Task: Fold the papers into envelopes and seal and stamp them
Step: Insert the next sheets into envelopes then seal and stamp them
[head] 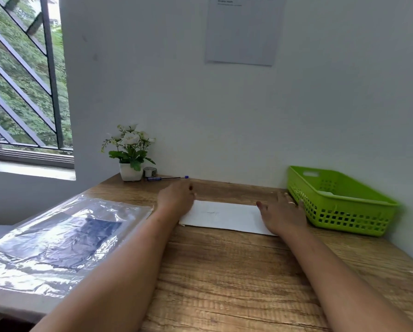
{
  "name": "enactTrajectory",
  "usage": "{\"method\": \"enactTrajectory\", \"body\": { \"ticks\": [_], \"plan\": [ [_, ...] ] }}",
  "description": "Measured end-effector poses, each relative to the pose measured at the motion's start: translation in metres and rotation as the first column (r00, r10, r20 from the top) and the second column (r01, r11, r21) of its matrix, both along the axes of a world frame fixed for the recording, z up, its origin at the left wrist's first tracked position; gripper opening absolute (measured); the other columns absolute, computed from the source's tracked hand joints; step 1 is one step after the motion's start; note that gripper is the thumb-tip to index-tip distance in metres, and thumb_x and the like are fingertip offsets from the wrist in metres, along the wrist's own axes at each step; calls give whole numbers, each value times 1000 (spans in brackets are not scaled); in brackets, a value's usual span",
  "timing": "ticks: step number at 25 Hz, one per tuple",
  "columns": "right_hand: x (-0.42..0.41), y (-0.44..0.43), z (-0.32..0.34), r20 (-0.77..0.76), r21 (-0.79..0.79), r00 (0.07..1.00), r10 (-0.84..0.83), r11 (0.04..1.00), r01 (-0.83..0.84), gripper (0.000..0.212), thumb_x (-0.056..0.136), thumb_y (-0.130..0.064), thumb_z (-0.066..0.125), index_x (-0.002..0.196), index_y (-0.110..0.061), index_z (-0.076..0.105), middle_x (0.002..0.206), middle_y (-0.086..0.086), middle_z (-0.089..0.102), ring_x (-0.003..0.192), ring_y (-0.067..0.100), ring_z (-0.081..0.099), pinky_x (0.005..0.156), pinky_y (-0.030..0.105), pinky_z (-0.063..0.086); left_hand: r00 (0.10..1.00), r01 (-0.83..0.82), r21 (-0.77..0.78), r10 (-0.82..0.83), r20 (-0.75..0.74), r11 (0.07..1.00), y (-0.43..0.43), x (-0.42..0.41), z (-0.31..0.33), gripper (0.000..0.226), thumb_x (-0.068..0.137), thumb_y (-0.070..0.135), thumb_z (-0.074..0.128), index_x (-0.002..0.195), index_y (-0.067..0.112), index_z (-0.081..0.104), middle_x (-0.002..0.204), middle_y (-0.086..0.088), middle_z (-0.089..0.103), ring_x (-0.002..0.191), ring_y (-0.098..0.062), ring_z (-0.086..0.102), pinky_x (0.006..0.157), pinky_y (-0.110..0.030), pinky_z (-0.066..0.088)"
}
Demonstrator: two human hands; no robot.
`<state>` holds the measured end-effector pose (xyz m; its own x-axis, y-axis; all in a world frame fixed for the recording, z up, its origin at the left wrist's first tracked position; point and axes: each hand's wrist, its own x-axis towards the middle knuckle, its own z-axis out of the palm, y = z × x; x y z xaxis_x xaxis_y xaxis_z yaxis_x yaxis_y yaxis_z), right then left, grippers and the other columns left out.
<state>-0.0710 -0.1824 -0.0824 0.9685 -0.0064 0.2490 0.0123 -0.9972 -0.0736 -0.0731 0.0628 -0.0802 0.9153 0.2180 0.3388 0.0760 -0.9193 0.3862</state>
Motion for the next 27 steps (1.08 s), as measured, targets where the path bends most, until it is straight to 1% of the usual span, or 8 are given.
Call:
{"method": "enactTrajectory", "body": {
  "ticks": [4,8,10,13,16,18,22,27],
  "plan": [
    [1,9,1,-123,22,988,98,995,-96,54,96,-51,30,142,-24,37,155,6,26,142,26,26,116,54,12,981,-163,42,166,-103,986,19,4,-7,39,93,39,48,131,31,48,130,-4,56,116,-26,54,84,-36,43],
    [-5,11,10,-38,22,991,128,992,-127,47,94,-48,39,137,-28,42,151,4,31,140,27,30,115,56,13,974,-221,-1,221,-52,975,24,11,-10,30,91,26,50,119,27,59,121,-5,61,110,-26,56,78,-36,44],
    [-8,14,14,41,65,985,170,983,-172,44,94,-45,43,135,-29,45,148,0,34,137,26,34,114,54,17,991,-137,-58,137,-13,989,23,9,-6,27,91,25,52,116,23,61,117,-6,63,106,-25,58,75,-33,44],
    [-15,26,19,191,187,936,295,925,-330,40,93,-39,48,132,-31,50,143,-6,41,133,19,39,111,46,25,983,163,-176,-145,114,971,7,0,4,20,89,33,60,103,20,64,103,-4,66,93,-21,58,69,-27,38],
    [-19,36,20,292,348,862,416,793,-500,39,93,-32,53,132,-25,52,135,-2,53,125,17,49,103,35,36,908,408,-272,-357,218,872,-27,-11,14,14,85,34,66,89,21,64,77,9,59,70,-7,51,56,-19,33],
    [-19,36,21,348,491,827,442,665,-562,40,90,-31,60,128,-19,57,123,0,62,110,14,59,88,26,43,859,505,-332,-425,287,796,-44,-16,17,11,85,31,68,84,21,62,66,14,53,59,3,45,51,-10,31],
    [-18,27,27,460,622,823,335,540,-567,23,81,-20,72,104,-17,71,94,-7,70,77,2,65,70,14,48,823,560,-374,-444,354,739,-48,-16,18,15,84,30,69,80,17,64,58,11,47,53,-2,39,49,-14,28],
    [-18,29,27,495,601,805,326,541,-588,14,79,-11,73,91,-18,74,76,-16,67,63,-5,60,61,4,46,844,527,-390,-408,348,756,-48,-17,16,19,80,35,72,77,18,65,54,10,47,50,-4,38,48,-17,28]
  ]
}}
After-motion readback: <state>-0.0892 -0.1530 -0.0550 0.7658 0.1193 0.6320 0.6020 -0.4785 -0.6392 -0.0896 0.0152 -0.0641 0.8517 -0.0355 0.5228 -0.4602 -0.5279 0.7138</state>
